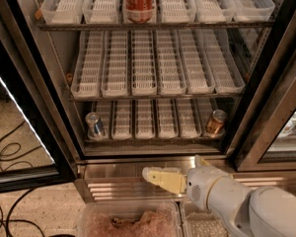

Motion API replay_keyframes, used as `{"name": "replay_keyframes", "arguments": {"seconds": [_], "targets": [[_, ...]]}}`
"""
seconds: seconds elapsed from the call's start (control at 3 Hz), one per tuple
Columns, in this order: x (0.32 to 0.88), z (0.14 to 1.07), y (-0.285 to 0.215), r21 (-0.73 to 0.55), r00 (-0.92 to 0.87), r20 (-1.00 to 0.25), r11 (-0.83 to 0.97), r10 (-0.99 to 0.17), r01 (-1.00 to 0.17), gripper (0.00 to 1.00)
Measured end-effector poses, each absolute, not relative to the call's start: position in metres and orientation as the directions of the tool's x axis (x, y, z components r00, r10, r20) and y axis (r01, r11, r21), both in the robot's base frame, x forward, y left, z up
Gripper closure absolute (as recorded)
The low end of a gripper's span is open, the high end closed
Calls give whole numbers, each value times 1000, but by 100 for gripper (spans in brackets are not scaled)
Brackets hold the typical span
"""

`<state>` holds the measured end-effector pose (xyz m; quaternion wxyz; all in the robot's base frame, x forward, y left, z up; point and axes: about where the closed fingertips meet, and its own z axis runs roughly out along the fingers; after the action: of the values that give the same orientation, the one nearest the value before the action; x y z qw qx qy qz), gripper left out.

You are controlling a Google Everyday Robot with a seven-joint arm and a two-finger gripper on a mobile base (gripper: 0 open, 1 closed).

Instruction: Pick orange can from bottom shelf of fridge

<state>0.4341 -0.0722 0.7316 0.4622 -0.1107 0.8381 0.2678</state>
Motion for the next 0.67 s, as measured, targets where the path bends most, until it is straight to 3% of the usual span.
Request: {"name": "replay_keyframes", "arguments": {"seconds": [0.67], "targets": [[440, 742, -58, 321, -518, -851, 865, 86, -385, 0]]}}
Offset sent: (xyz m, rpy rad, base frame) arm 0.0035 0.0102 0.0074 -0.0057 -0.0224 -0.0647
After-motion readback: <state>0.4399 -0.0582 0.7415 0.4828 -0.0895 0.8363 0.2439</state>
